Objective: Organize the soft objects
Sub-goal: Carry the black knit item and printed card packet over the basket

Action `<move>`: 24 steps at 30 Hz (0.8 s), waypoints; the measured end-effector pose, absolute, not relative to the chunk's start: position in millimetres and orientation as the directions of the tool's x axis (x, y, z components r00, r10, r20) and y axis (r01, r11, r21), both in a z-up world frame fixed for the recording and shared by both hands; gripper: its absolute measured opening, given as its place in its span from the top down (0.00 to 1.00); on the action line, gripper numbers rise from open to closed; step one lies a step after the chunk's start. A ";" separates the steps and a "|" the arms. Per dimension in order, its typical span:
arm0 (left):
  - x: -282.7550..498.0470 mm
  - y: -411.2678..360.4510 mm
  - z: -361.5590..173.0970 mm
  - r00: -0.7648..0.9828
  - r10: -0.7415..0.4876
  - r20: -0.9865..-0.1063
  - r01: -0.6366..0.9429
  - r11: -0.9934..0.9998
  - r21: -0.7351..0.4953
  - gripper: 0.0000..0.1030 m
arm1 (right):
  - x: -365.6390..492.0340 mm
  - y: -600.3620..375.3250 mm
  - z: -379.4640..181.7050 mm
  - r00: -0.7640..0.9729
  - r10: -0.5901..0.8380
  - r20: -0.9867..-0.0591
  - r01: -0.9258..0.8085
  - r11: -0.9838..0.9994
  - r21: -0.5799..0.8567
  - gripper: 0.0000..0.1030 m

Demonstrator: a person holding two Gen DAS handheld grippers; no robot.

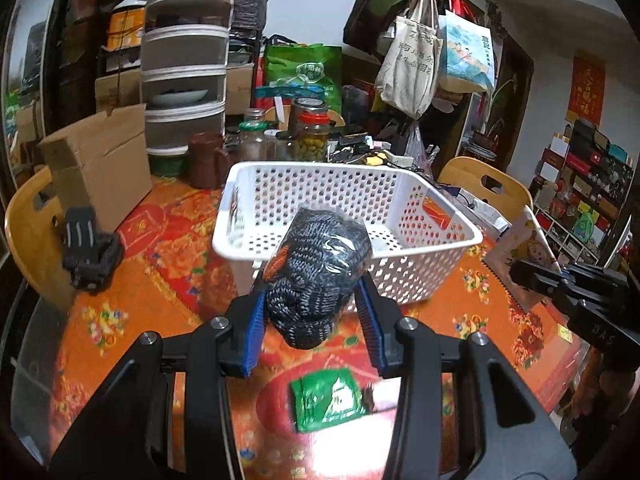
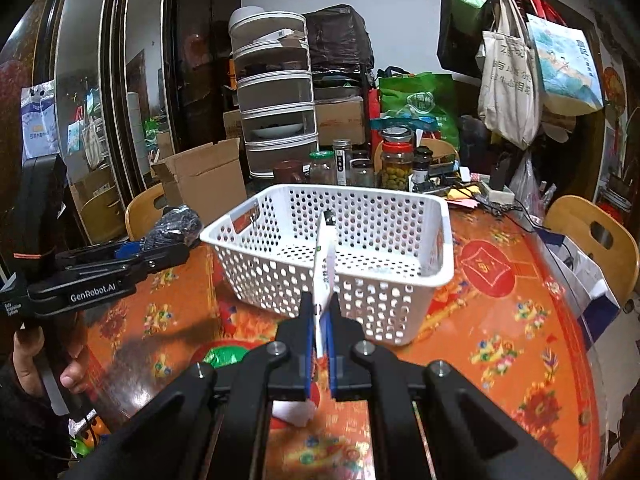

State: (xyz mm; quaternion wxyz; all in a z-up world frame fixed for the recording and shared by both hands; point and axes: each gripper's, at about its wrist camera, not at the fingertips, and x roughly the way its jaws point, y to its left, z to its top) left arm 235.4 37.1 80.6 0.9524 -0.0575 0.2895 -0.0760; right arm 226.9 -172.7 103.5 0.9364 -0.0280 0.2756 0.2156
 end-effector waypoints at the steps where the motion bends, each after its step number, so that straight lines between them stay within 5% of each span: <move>1: 240.6 35.4 84.0 0.819 -0.183 -0.544 0.117 0.981 -0.154 0.62 | 230.8 -171.9 105.9 0.754 0.389 -0.530 -0.419 0.905 0.068 0.96; 24: 399.1 7.3 82.3 0.690 -0.169 -0.704 0.097 0.985 -0.142 0.62 | 367.7 -136.5 114.0 0.658 0.311 -0.686 -0.376 0.925 0.058 0.96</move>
